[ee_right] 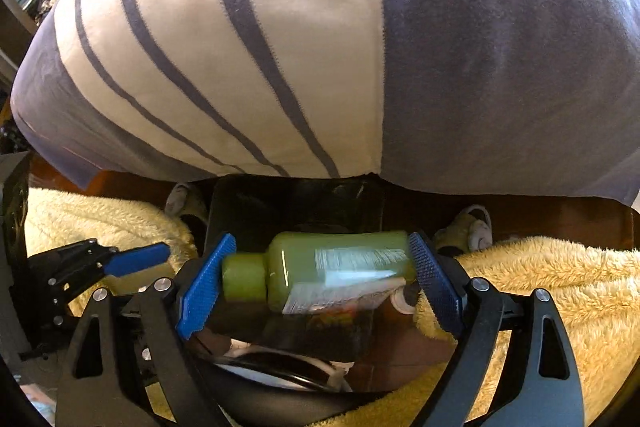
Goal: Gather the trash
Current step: 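Lower both tools to the black bin and open them to drop the items, then grasp the black MARRY&ARD box with the left tool while the right tool grasps the white-yellow tube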
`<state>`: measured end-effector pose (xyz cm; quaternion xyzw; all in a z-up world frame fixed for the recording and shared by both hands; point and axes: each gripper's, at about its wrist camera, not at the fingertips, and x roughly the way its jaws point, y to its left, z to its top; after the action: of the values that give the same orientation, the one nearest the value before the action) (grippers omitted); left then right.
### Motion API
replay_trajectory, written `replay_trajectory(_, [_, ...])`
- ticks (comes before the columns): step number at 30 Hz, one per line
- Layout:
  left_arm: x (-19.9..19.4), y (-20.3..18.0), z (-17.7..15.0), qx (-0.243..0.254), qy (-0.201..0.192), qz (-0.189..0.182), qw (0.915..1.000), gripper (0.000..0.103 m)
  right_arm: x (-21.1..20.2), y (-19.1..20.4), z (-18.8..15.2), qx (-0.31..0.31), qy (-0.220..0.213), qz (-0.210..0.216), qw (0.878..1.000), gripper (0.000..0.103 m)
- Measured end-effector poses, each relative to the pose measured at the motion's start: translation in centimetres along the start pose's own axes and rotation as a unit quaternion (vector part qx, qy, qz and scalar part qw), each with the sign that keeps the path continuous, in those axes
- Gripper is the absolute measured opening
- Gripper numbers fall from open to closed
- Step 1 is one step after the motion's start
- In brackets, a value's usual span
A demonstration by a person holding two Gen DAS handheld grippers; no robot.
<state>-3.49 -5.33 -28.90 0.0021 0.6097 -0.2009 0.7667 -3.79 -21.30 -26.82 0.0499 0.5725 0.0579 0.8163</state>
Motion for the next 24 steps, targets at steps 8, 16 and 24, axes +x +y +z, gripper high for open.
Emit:
replay_trajectory(8, [-2.3,-0.1,0.7,0.009,-0.031,0.031,0.999,0.077,-3.9,-1.2,0.9,0.0,-0.058,-0.034,0.998,0.098])
replay_trajectory(16, [-7.7,-0.6,2.8,0.022,-0.105,0.052,0.9929,0.084,-10.0,-2.6,3.4,0.015,-0.149,-0.062,0.987,0.099])
replay_trajectory(24, [-14.4,-0.4,7.7,0.034,-0.184,0.067,0.98,0.084,-13.8,-3.5,8.0,0.015,-0.214,-0.076,0.974,0.099])
